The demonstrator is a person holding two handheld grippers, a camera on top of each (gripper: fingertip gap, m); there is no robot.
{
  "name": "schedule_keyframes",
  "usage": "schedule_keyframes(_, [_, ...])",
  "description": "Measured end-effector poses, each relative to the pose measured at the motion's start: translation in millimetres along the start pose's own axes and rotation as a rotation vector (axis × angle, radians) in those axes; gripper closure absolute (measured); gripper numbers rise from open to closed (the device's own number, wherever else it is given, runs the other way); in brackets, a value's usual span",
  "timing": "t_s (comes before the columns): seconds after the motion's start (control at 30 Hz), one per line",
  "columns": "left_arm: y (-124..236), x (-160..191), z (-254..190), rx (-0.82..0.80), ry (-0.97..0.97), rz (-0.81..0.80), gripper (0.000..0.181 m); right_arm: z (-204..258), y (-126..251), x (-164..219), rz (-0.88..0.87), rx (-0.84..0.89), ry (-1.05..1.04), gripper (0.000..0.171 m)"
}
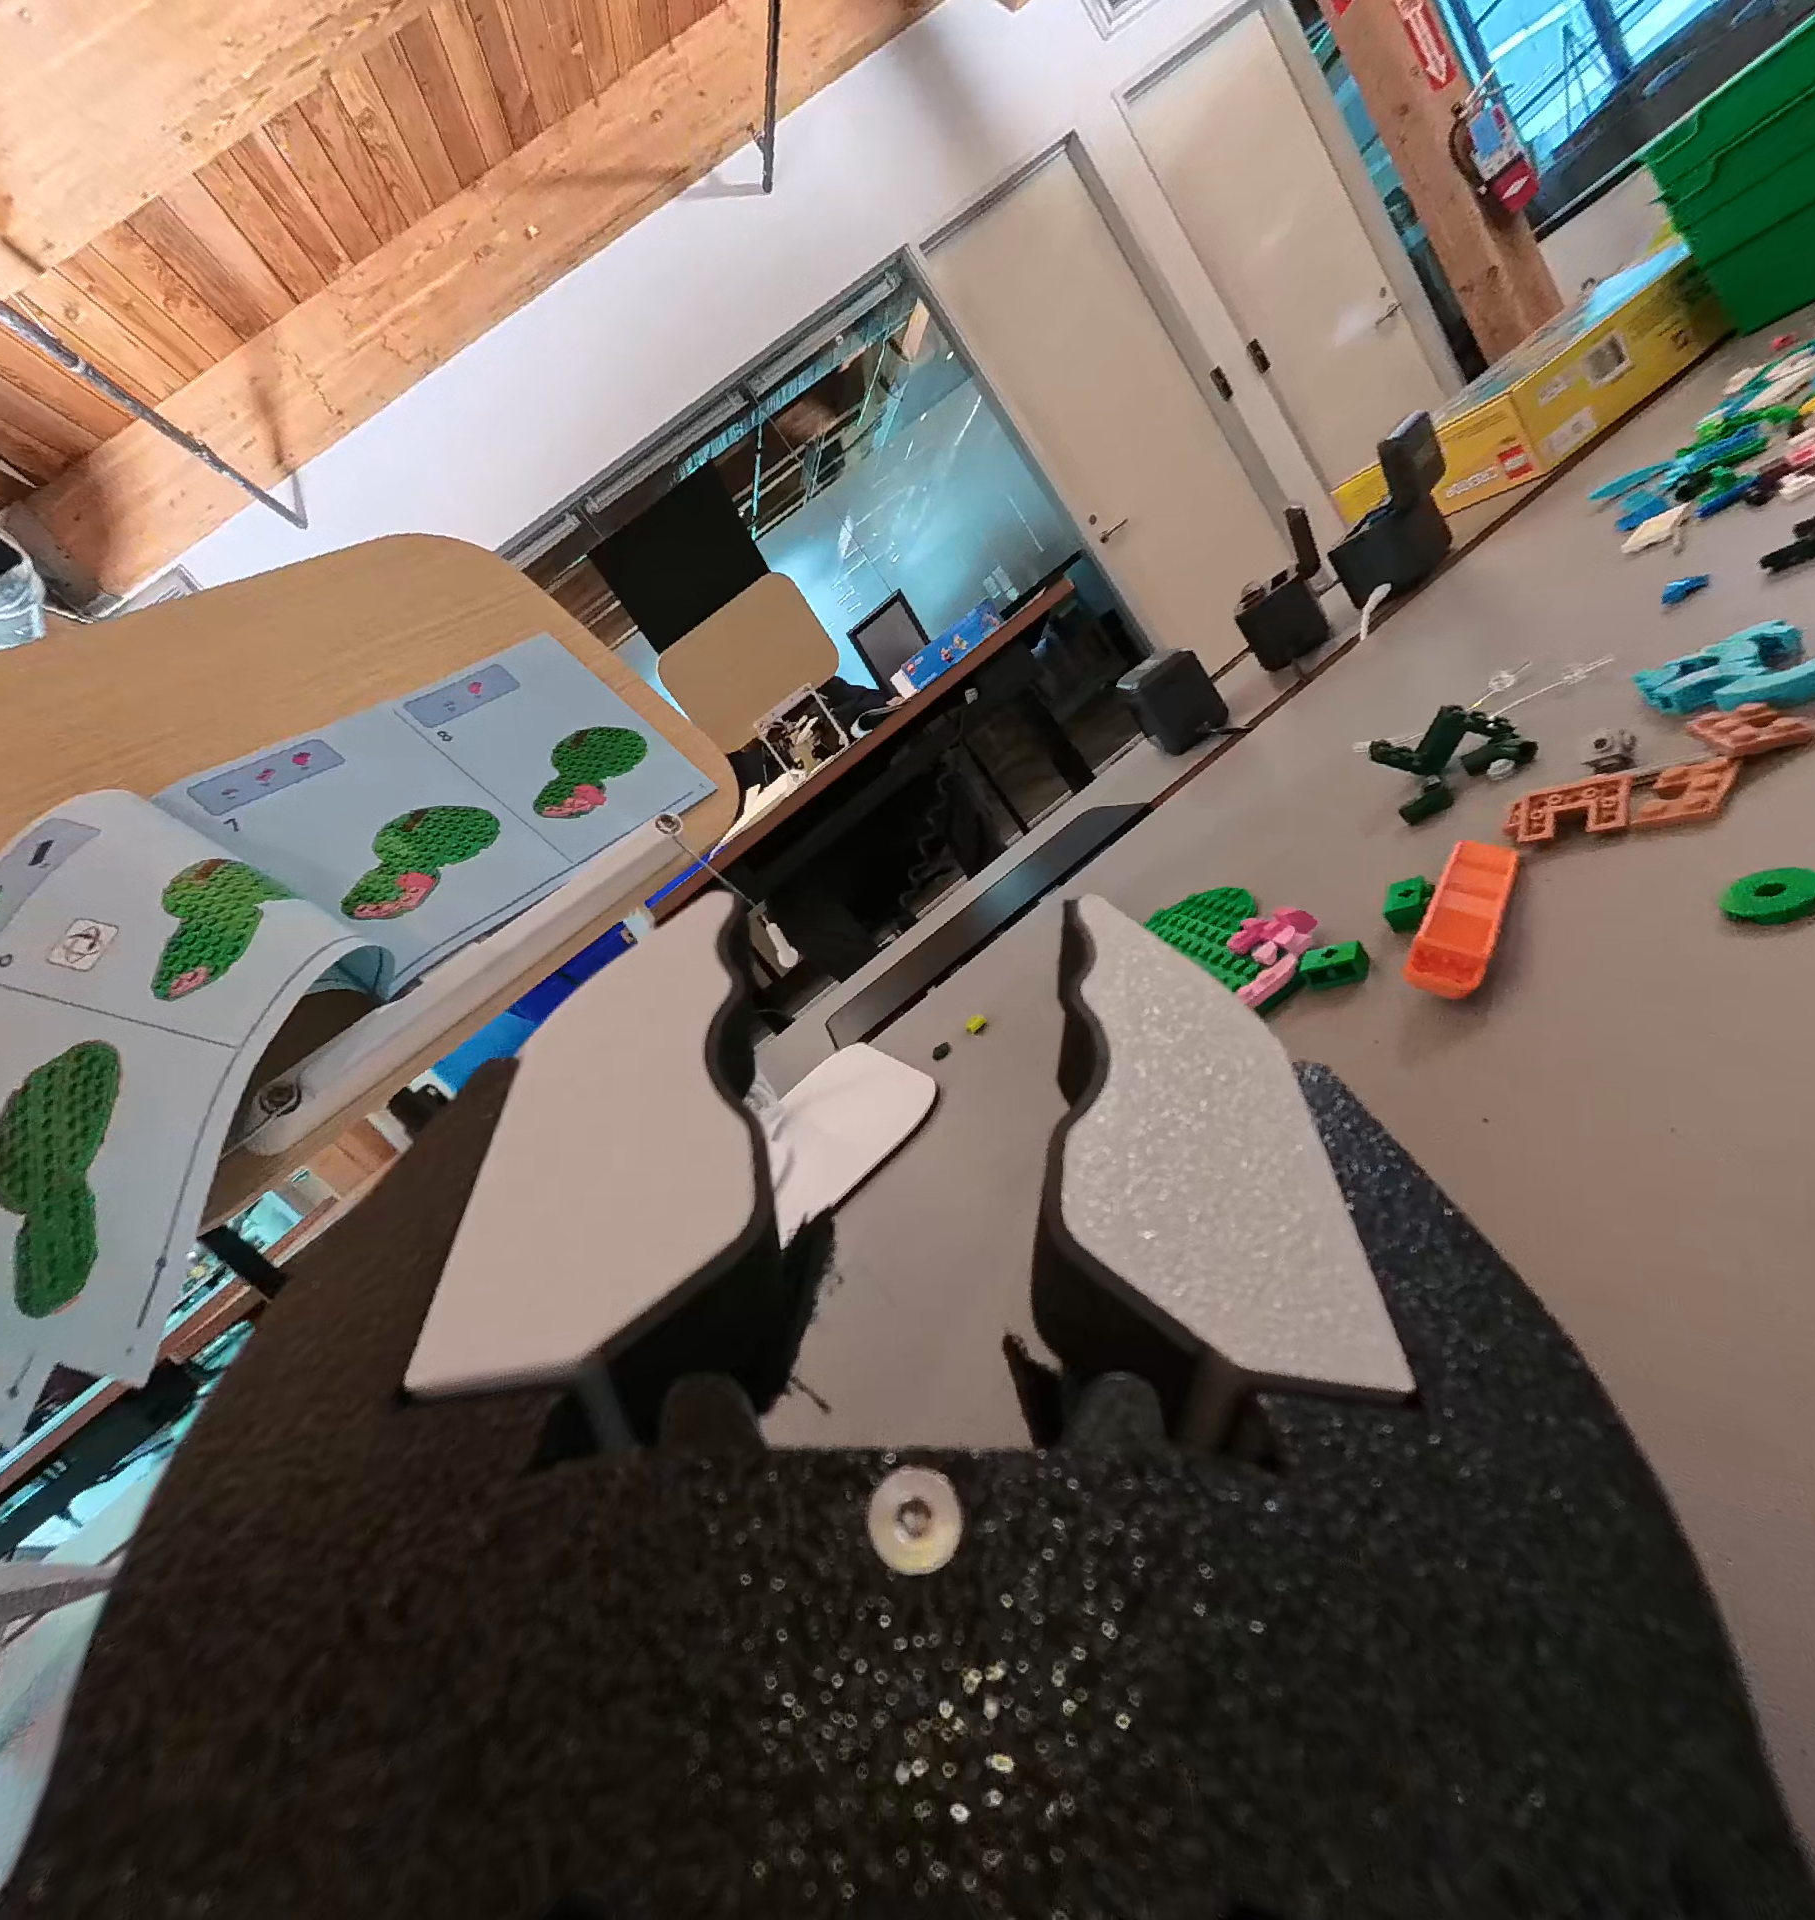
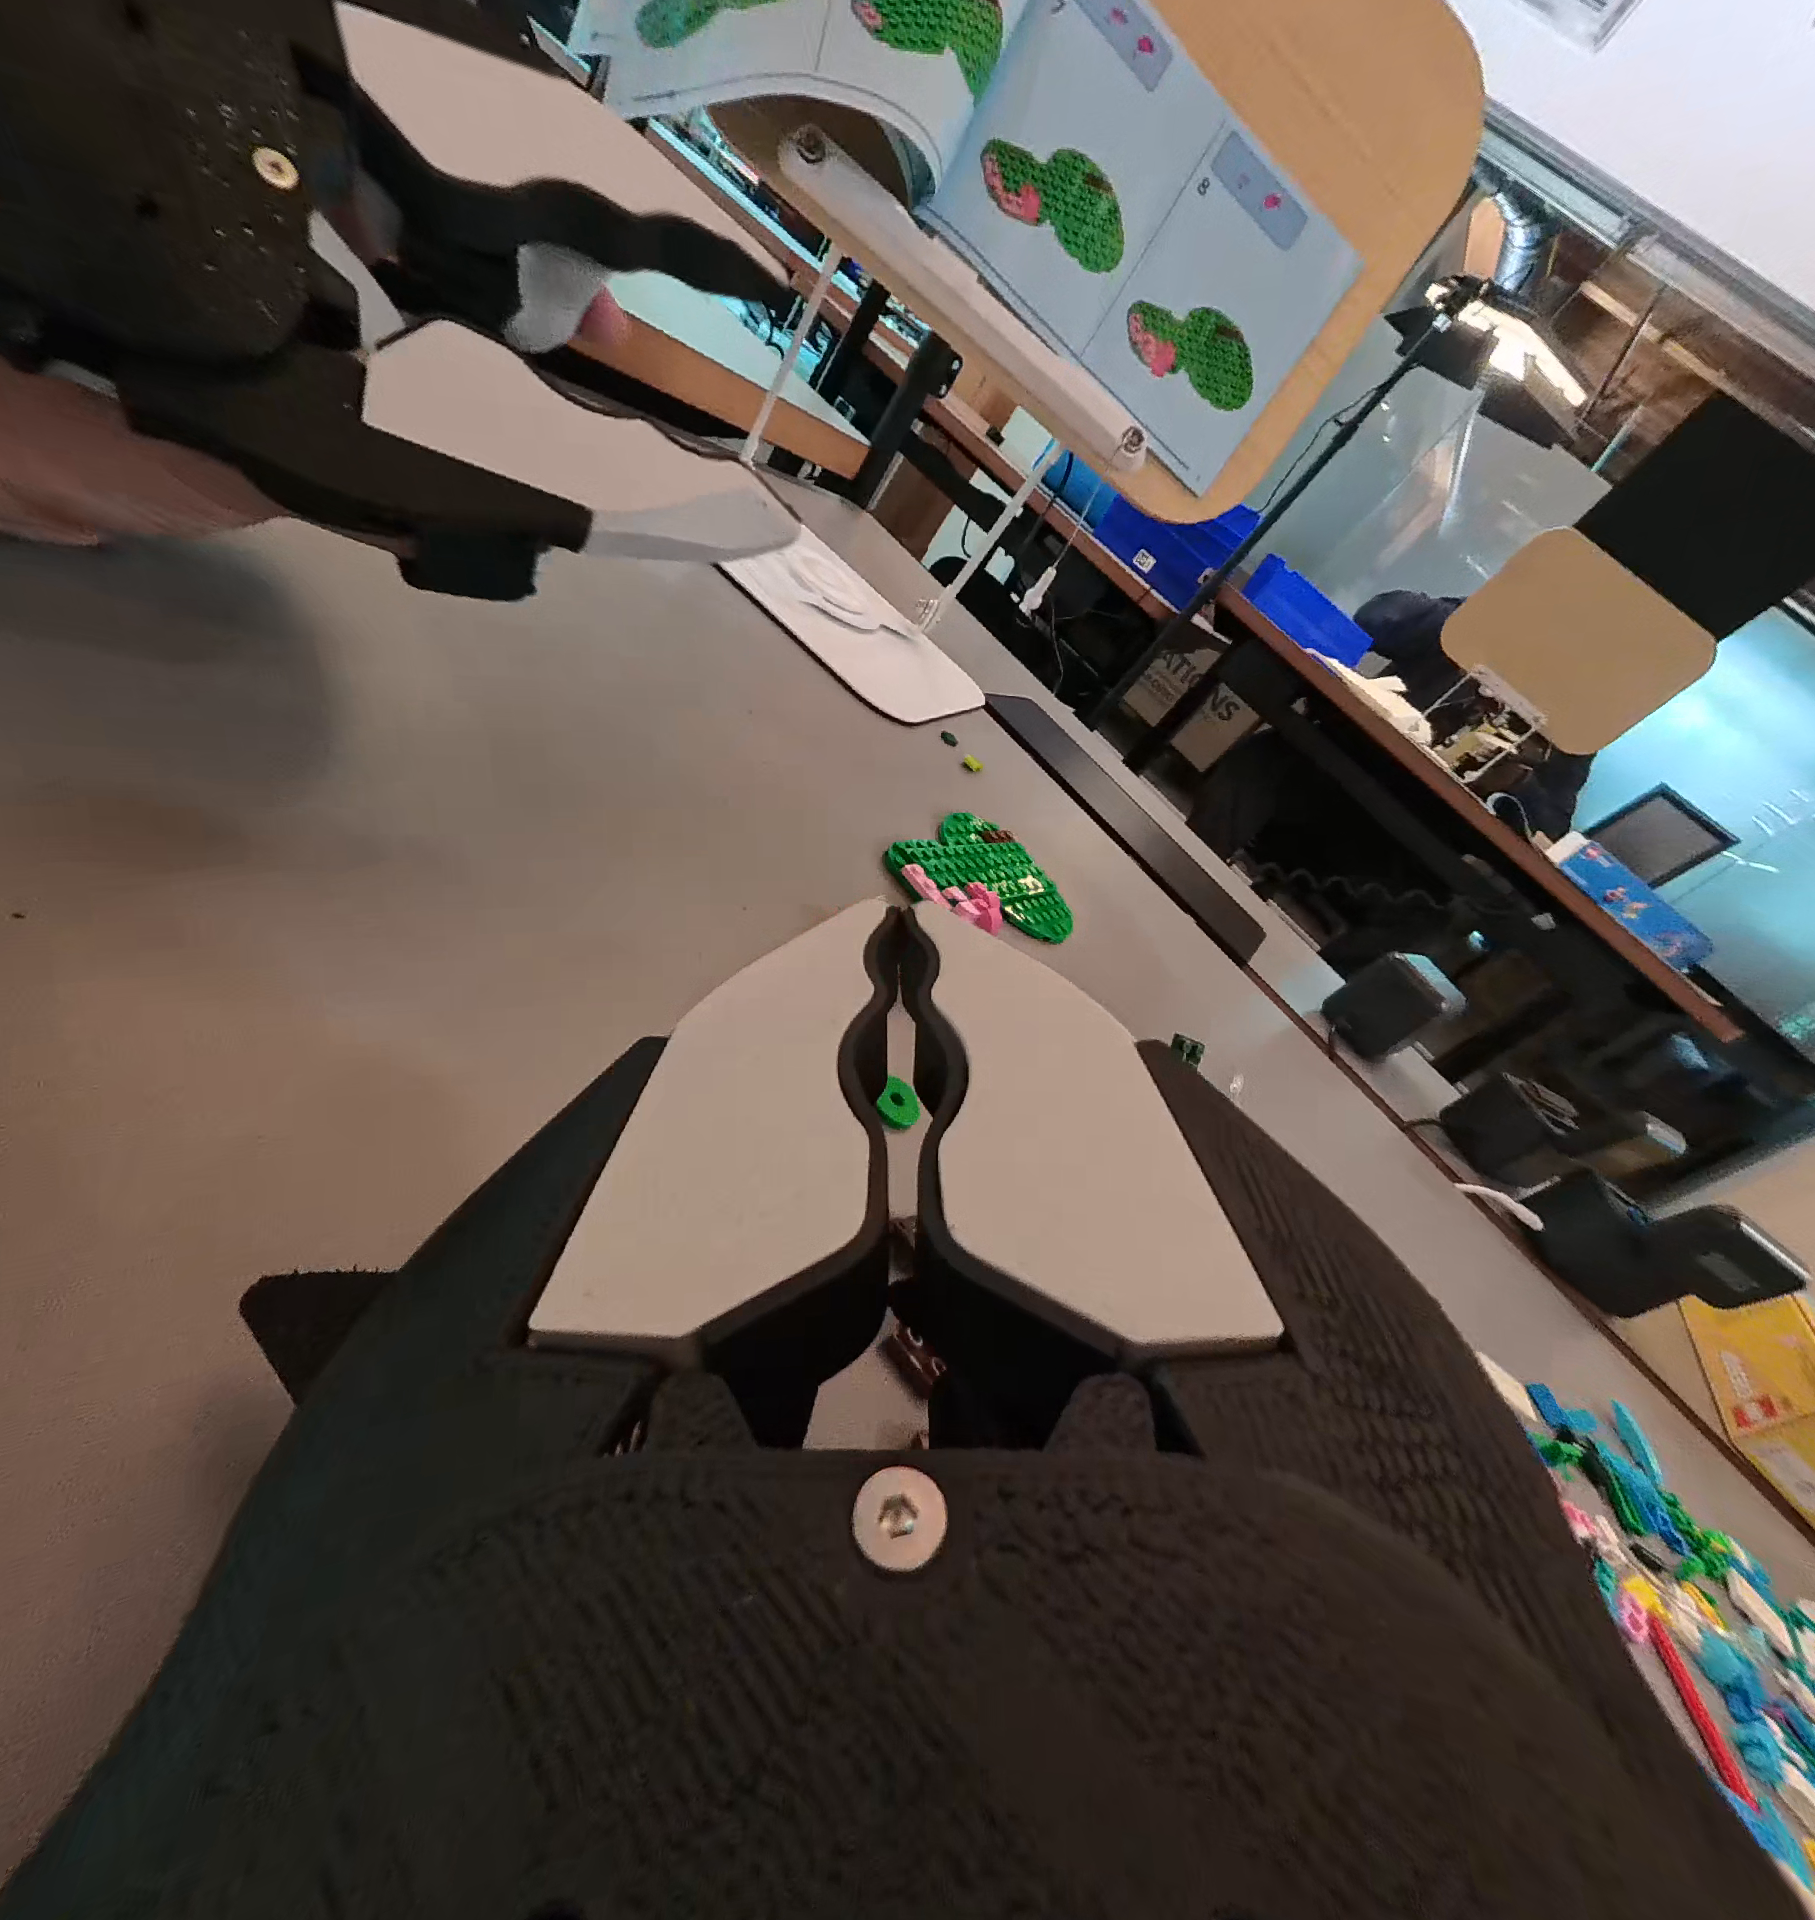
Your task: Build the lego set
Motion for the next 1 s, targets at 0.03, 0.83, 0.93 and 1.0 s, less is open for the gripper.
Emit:
schedule_keyframes(0.03, [-2,0,-1,0.003,0.002,-0.002,0.125,-1,0,-1,-0.005,0.009,0.003,0.171])
schedule_keyframes(0.83, [-64,34,134,-0.504,0.15,0.061,0.149,-118,-189,-121,-0.414,0.133,-0.256,0.171])
schedule_keyframes(0.93, [-74,36,181,-0.644,0.191,0.04,0.155,-139,-237,-136,-0.505,0.177,-0.385,0.171])
schedule_keyframes(1.0, [-91,37,200,-0.637,0.222,0.048,0.156,-146,-260,-133,-0.547,0.207,-0.488,0.171])
Point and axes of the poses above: each gripper's, where its closed fingertips meet, y back along the fingers, x out of its underside, z = x × y across the jaws, the point moved 2 cm from there along y, back along the fingers, and after that the axes turned 12 degrees about -z, right-handed, at the moved point
